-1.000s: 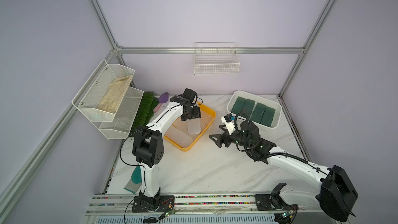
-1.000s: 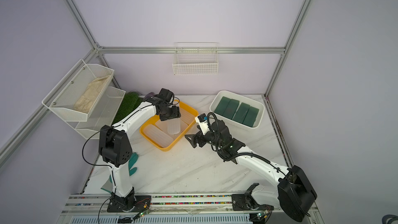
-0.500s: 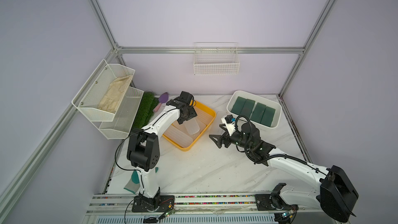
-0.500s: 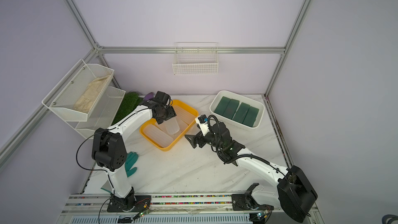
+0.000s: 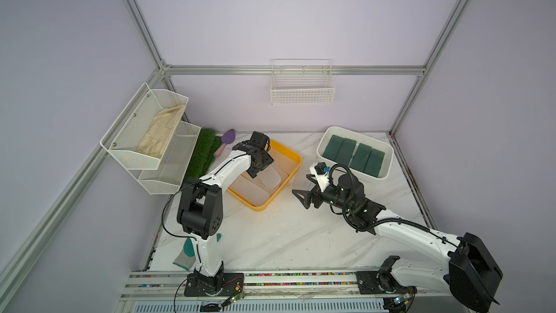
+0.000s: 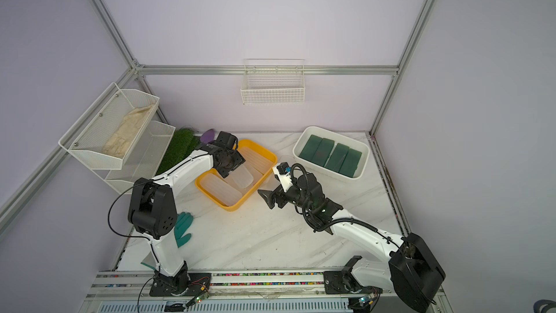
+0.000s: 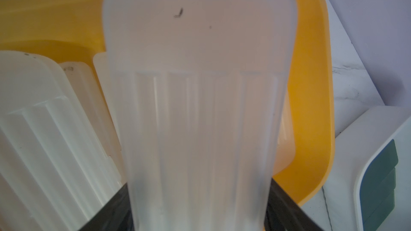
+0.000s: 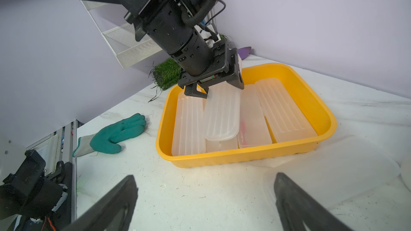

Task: Place the pencil cases by color into the storage box
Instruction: Place the pencil case at the storage box.

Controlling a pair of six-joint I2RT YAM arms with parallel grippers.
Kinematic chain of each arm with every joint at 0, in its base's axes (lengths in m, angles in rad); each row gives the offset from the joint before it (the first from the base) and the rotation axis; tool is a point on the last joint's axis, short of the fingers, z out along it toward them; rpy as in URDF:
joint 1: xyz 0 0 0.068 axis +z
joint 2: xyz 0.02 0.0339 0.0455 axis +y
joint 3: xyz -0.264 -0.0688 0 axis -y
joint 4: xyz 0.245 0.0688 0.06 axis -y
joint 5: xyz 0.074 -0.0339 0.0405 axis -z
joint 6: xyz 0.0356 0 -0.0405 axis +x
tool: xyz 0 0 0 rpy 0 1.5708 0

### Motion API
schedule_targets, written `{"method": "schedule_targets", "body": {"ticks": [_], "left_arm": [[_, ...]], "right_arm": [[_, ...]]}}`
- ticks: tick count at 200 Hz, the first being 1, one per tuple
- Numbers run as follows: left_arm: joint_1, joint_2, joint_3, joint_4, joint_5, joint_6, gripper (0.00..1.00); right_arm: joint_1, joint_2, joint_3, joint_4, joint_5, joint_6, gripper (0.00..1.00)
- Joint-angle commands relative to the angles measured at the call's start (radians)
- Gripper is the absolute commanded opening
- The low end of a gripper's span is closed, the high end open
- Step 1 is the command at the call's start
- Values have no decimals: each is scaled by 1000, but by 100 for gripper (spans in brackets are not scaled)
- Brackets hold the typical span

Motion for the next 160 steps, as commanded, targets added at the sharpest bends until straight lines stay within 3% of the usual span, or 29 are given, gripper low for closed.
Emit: {"method": "schedule_targets", "body": {"ticks": [1,160], "left_arm": [[8,-38,-50,34,-35,-82,72],[26,-16,-125,56,-3,-299,73]], "right_arm": [[8,-20,-8,37,-5,-18,97],[19,11,5,24,-15,-3,97]]}}
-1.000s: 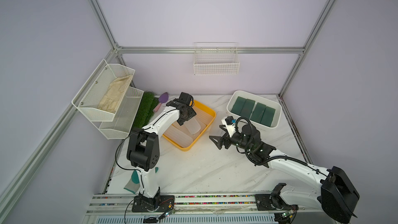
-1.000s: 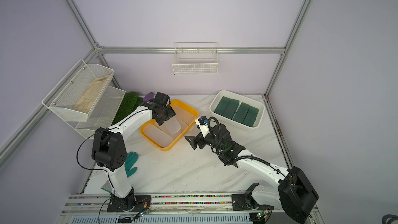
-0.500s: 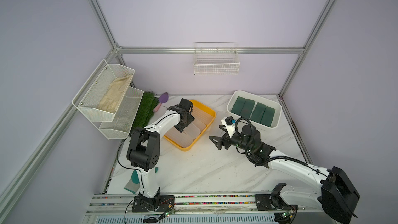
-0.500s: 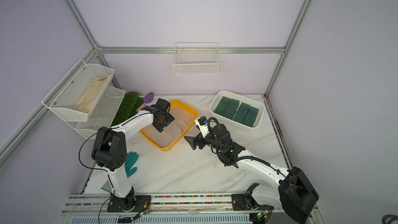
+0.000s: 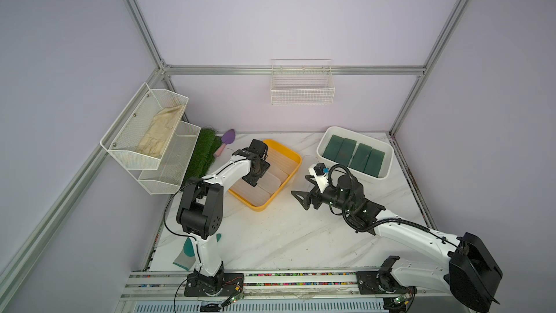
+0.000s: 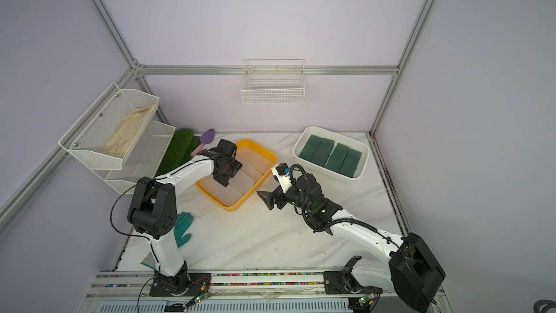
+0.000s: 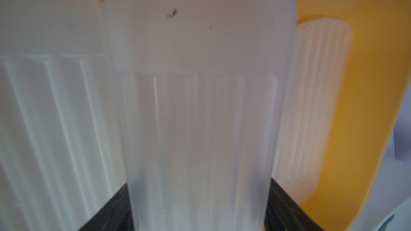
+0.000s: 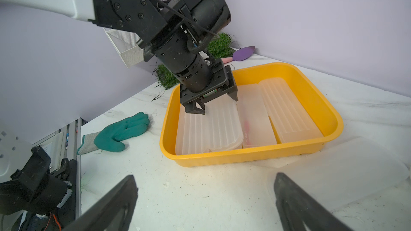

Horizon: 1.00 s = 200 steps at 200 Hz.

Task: Place the pencil cases by color into the storage box
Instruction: Place the pencil case at the storage box.

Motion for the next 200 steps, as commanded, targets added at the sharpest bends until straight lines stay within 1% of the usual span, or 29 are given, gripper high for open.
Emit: {"method": "schedule_targets", "body": {"ticks": [1,33,82,134,186,193,197,200], "left_arm": [[12,-16,-21,21,2,-48,74],[24,-5,-12,21,20,-64,73],[37,9,12,20,37,-46,74],[38,31,10,17,50,-46,78],[37,15,20,-5,28,-41,87],[37,13,21,-7,27,-42,90],[37,9,24,-8,26,-43,99],[38,8,26,-9,25,-41,100]], "right_arm": [[10,9,5,24,-8,-4,97],[13,15,6,23,-8,-4,97],[14,24,12,20,-8,-5,97],[15,22,12,10,-8,-7,97],[15,32,17,7,1,-7,97],[15,33,16,7,3,-7,97],[15,34,17,7,4,-8,97],[15,36,17,7,5,-8,97]]}}
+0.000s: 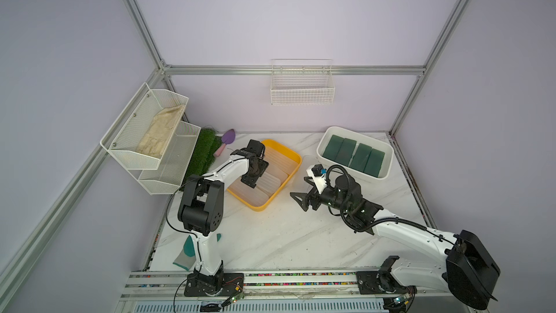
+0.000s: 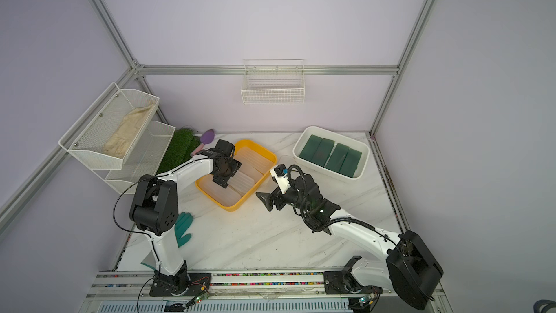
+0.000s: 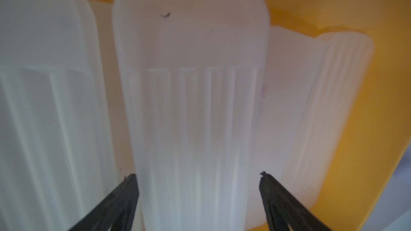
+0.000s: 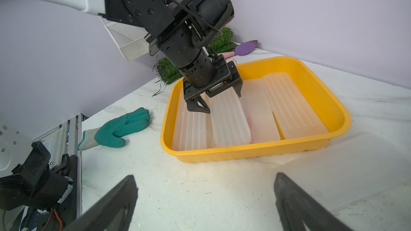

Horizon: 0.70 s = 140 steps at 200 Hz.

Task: Place the pencil cases by color into the storage box
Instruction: Place the pencil case at the storage box.

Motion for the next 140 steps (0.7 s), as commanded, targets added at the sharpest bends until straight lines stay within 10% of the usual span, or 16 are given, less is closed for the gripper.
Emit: {"method": "schedule_targets", "body": {"ticks": [1,140], "left_arm": [[5,-28,25,-27,-25,1,100],[7,-110,207,-58,12,361,100]], "right_arm": [[6,13,17,9,5,-8,97],[6,80,93,-111,263,56,97]]}}
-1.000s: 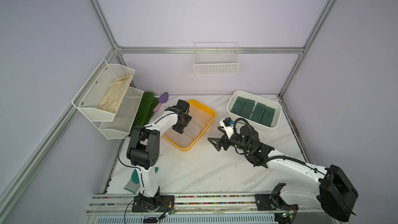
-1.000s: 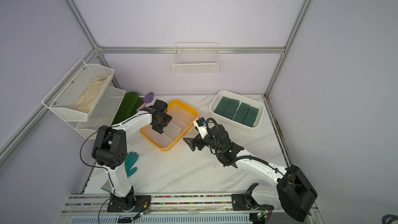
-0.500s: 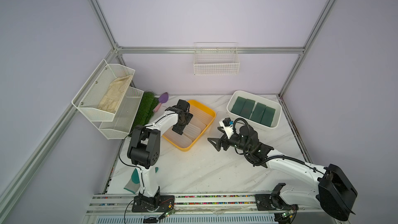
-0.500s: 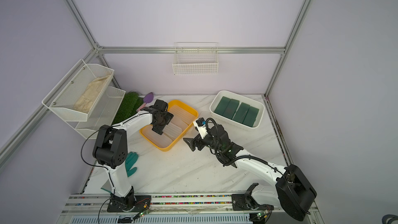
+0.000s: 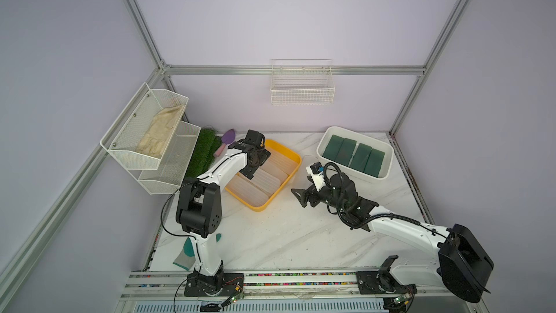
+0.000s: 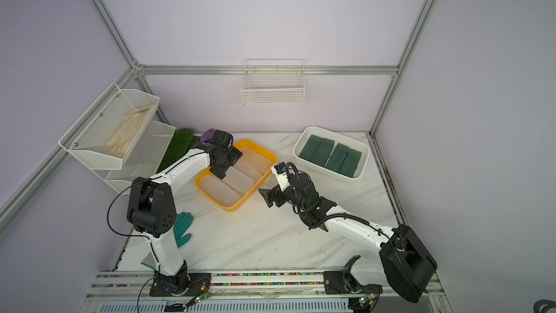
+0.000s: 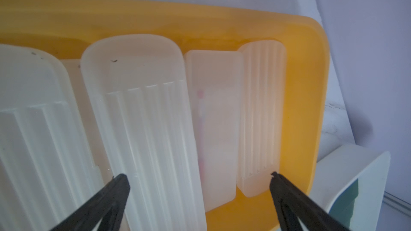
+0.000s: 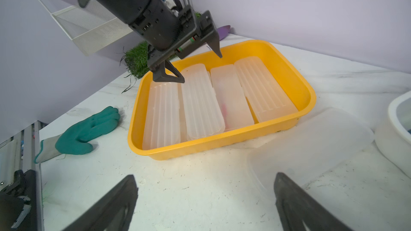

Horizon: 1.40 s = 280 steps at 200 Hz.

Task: Place the pencil cases by color into the storage box
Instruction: Place the pencil case at the storage box, then move the pencil case to the center of the board.

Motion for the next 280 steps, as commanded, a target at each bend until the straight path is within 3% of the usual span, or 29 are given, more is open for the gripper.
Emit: {"method": "schedule_targets", "body": {"ticks": [1,48,76,112,179,280], "left_arm": [[7,-75,62,-7,30,170,100],[-31,-148,7,7,59,553,100],[-70,-260,-140,120,111,743,100],[-157,-430,-317,251,134,893,100],[-246,-696,-581,383,159,892,100],[-256,-811,-706,404,135,866,100]], "right_arm": [[5,18,53,-42,104,32,97],[-20,64,124,-135,244,162,97],[-53,118,150,-206,330,317,97],[-93,210,216,-310,365,476,97],[-116,435,338,-392,339,590,97],[-117,644,530,-470,348,631,97]]}}
